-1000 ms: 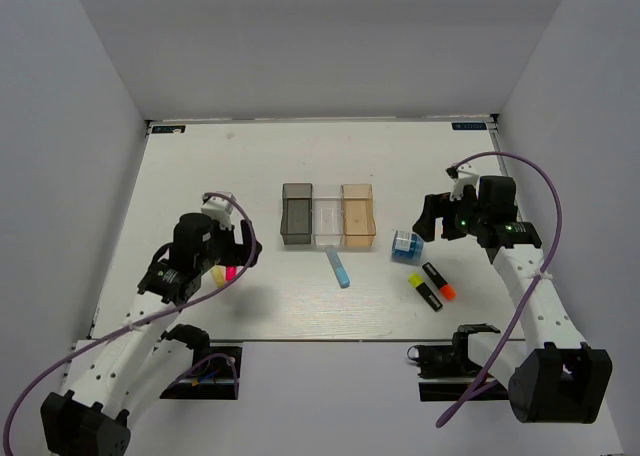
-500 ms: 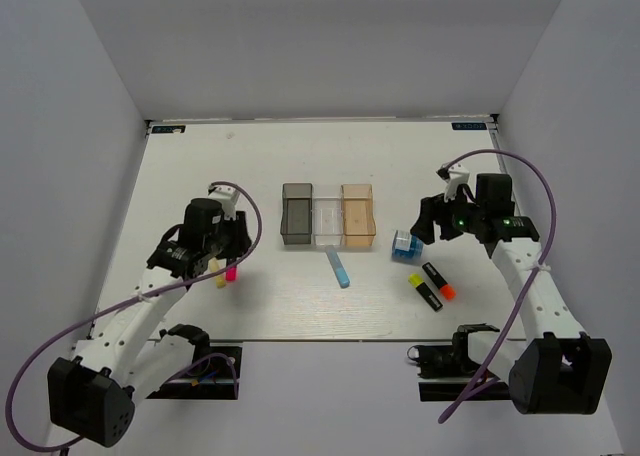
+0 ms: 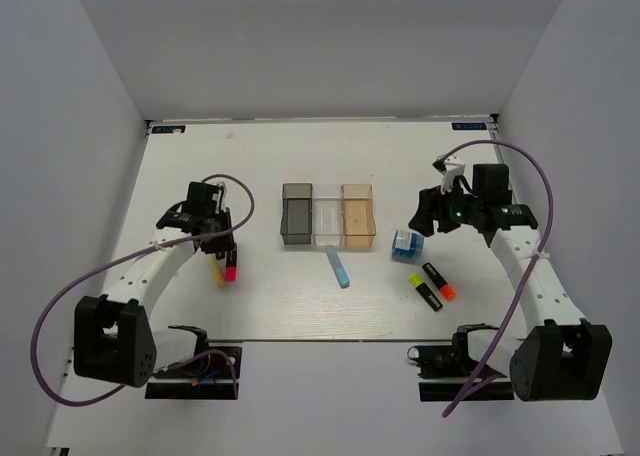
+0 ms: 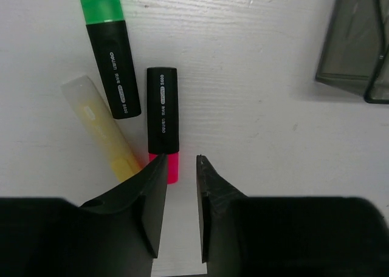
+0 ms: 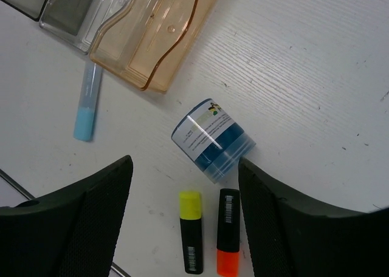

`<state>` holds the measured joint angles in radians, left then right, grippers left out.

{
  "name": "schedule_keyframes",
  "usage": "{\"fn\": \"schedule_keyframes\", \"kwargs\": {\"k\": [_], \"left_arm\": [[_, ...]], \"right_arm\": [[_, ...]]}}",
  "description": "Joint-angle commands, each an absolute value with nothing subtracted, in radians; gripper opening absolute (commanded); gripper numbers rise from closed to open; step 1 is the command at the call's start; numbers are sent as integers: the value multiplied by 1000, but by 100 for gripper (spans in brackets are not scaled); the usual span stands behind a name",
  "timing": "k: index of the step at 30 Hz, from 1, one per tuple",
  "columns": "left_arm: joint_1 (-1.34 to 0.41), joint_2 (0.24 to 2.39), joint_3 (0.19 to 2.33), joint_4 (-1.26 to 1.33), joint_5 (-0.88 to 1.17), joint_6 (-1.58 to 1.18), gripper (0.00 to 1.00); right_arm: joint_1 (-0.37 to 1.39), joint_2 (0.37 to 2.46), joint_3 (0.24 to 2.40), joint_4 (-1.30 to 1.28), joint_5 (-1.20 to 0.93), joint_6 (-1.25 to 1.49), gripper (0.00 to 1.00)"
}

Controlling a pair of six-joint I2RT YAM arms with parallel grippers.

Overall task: Sort the stationery into containers
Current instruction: Pick up the pen from the center of the board.

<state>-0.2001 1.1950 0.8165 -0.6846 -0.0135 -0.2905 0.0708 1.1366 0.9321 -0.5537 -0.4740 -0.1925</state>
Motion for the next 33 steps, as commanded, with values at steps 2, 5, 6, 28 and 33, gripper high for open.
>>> {"fn": "schedule_keyframes", "kwargs": {"k": [2,5,6,28,33], "left_arm": [[-173,1265,835,-669,64,-313,39],[-164,1308,824,-658,64,-319,46],[-161,1318,825,-654,69,-321,51],[-181,1560,825,-597,-69,-331,48],[-218,1592,825,-603,-98,-341,11]], "right_arm": [[74,1103,927,-565,-476,-207,73],[75,1089,919,-561,-477,-207,74],[74,1089,920,-560,-480,-207,74],[69,1069,908,-581,-488,-233,76],[69,1062,907,-580,-488,-235,76]]}}
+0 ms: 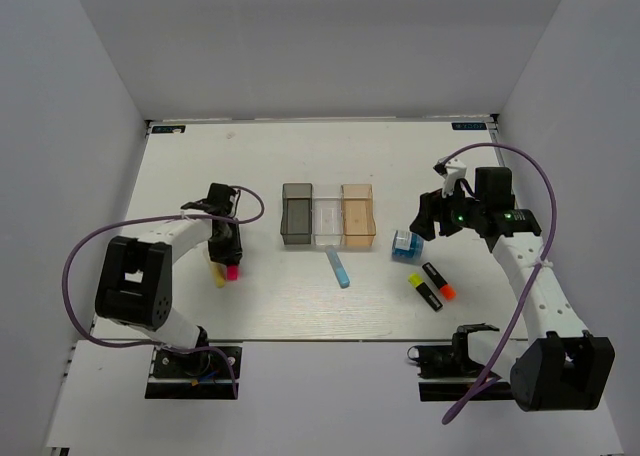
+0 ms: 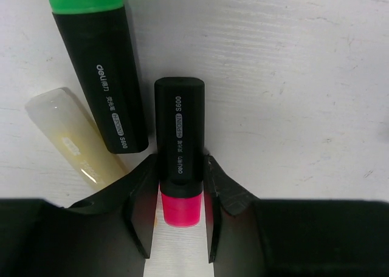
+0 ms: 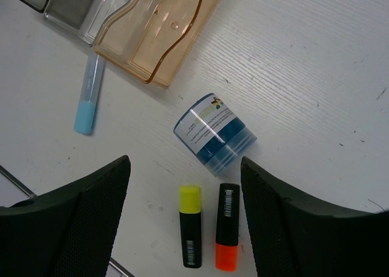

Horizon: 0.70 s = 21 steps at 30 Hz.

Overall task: Sort the stationery into containers
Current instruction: Pick up the pen from the center of the board.

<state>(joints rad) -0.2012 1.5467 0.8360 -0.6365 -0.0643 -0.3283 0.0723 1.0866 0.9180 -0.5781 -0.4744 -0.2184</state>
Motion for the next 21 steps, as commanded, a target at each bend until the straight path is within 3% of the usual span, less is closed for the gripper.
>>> {"fn": "schedule_keyframes", "kwargs": {"k": [1,2,3,4,7,9,10,11,12,13,14,15,16,17,19,20,21], "left_arm": [[-219,1588,836,-610,-100,-342,6],[-233,1580,848,-615,-103,-342,0],[-239,1557,856,-641,-106,-344,0],[-244,1539,865,-652,-112,-345,0],[-274,1453,949,-716,-123,-344,0],[-285,1382,1002,-750,-117,-350,0],[-291,1371,1040,-773,-114,-353,0],[-293,1346,1081,-782,-103,-359,0],[-304,1344,1118,-784,-77,-373,0],[-310,1348,1138,-784,-63,-377,0],[-317,1364,1191,-779,-10,-388,0],[-342,1377,1206,-770,-2,-399,0],[-351,1406,1224,-741,32,-405,0],[-376,1426,1241,-732,63,-414,0],[-408,1514,1308,-707,92,-429,0],[-431,1535,1342,-689,100,-433,0],[-440,1602,1370,-681,103,-436,0]], "right_arm": [[69,1060,904,-583,-488,-236,76],[69,1058,902,-584,-489,-238,77],[64,1058,900,-583,-491,-238,80],[66,1055,900,-584,-489,-238,90],[72,1057,902,-584,-514,-242,88],[71,1057,902,-591,-528,-253,63],[72,1055,900,-594,-534,-252,24],[72,1057,900,-592,-547,-256,7],[69,1063,897,-594,-548,-255,0],[71,1060,896,-592,-548,-258,0],[71,1066,896,-594,-548,-259,11],[71,1071,899,-594,-545,-261,32],[71,1074,899,-595,-545,-261,75],[71,1074,900,-597,-543,-261,83],[72,1081,900,-600,-538,-268,83],[69,1081,897,-600,-534,-271,62],[68,1078,899,-600,-529,-270,49]]}}
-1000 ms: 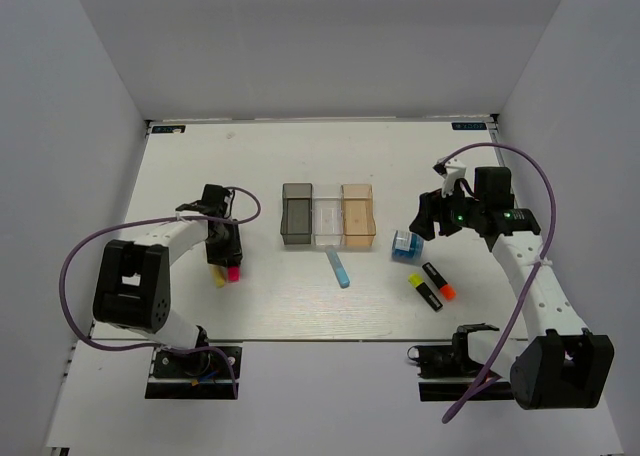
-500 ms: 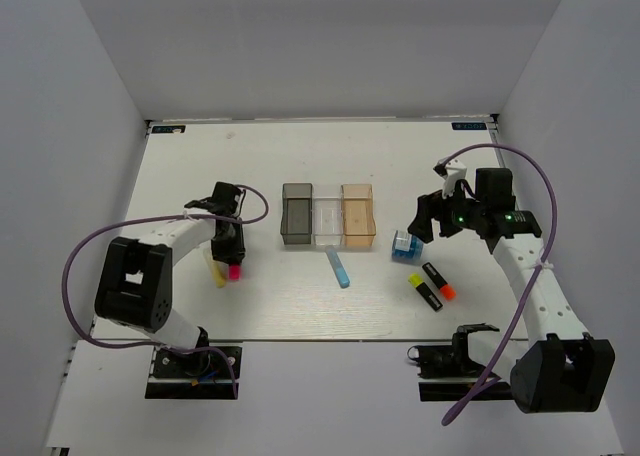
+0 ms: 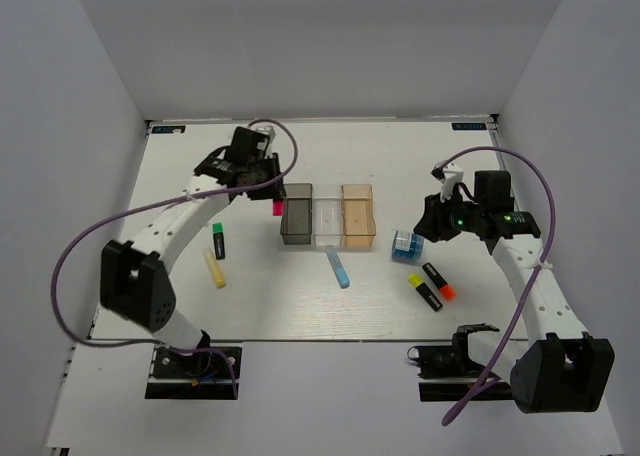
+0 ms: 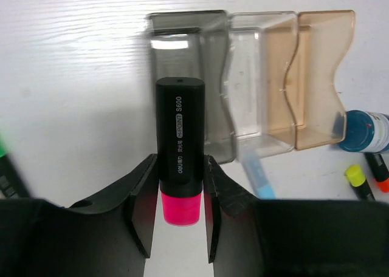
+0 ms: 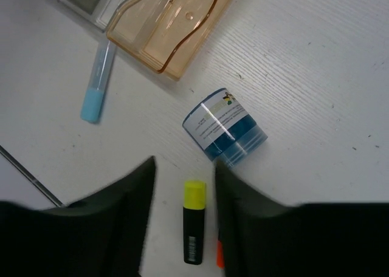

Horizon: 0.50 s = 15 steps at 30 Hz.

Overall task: Sort the stationery into containers
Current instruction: Place the pen in the storage box.

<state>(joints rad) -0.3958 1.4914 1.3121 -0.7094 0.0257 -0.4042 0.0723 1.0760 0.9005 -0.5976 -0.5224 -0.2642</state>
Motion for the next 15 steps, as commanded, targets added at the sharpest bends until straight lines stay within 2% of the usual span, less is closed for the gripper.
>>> {"fn": "schedule_keyframes", "kwargs": {"k": [1,2,3,6,12,13,15], "left_arm": [[-463,1621,1396,-675,92,-451,0],[-468,1638,1407,-658,91,-453,0],[-471,1675,1417,-654,92,-457,2],[-494,1755,1471,-655,68,-459,2],[-508,1850,1516,-666,17,-431,9],[-511,1855,1508,-661,8,-433,12],[-517,1856,1499,-655,6,-423,27]], "right_arm": [[66,1071,896,-597,-528,-270,38],[69,1068,890,-598,-525,-271,32],[68,1063,887,-589,-523,-270,32],[64,1055,884,-584,-519,-267,39],[67,1055,882,-586,-515,-270,48],[67,1058,881,-584,-514,-273,49],[67,1063,882,-589,-514,-273,58]]}}
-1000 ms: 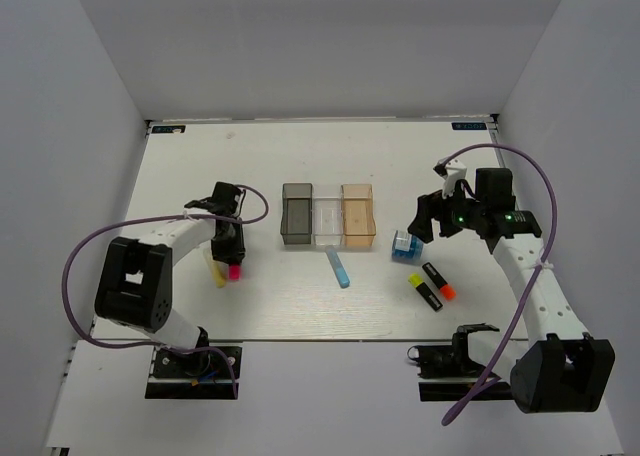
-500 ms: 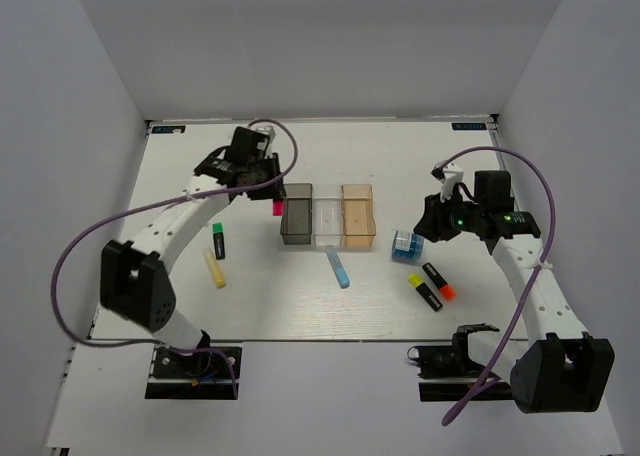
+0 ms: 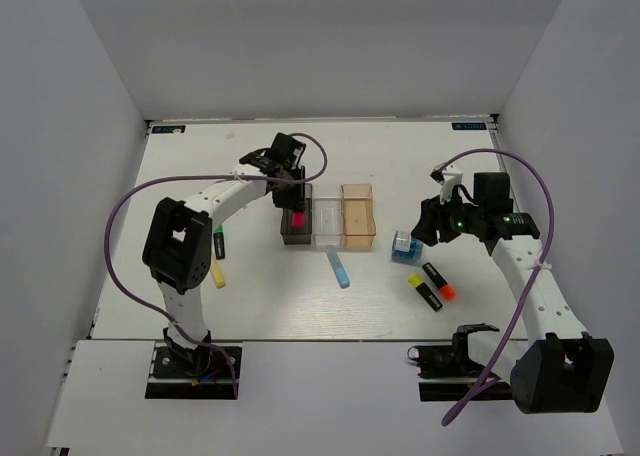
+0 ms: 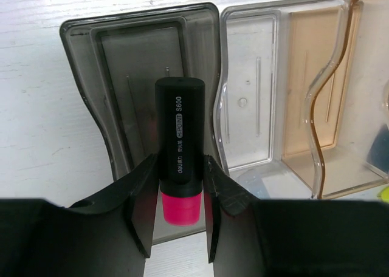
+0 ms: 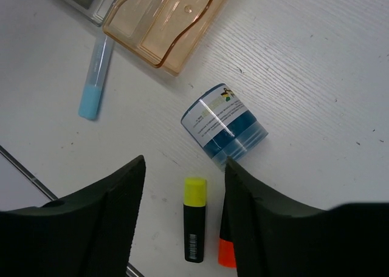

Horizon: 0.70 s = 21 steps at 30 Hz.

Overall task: Sort the stationery into containers
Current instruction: Place the pen in the storage box.

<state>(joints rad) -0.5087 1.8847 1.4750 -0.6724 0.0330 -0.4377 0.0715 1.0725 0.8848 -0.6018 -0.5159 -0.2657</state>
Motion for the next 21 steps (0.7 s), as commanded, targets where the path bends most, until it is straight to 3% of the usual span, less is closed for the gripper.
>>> {"fn": "schedule_keyframes", "kwargs": {"k": [1,2,5,6,8,11,14,15,16,18,19,21], "left_arm": [[-515,1858,1493,-657,5,-419,33],[-520,1855,1479,-652,2,-419,44],[-519,1856,1470,-646,6,-416,56],[-520,1858,1470,-641,6,-414,64],[-522,1855,1477,-643,6,-411,70],[-529,1841,1496,-658,9,-407,70],[-532,1769,1480,-657,8,-391,37],[-526,1700,1436,-661,-77,-390,13],[-519,1677,1418,-679,-110,-396,6],[-483,1585,1329,-713,-207,-411,5],[-447,1562,1301,-713,-218,-419,10],[-378,1496,1223,-722,-221,-449,24]], "right_arm": [[67,1065,882,-586,-515,-276,60],[69,1063,881,-587,-515,-278,62],[66,1071,879,-589,-517,-281,69],[66,1072,882,-591,-518,-282,71],[67,1077,882,-595,-517,-285,72],[67,1086,884,-597,-514,-288,72],[63,1089,884,-597,-511,-291,70],[64,1091,882,-598,-509,-293,68],[66,1089,884,-598,-509,-298,63],[66,1089,881,-598,-508,-299,12],[69,1095,885,-600,-506,-301,0],[71,1101,885,-604,-508,-308,0]]}}
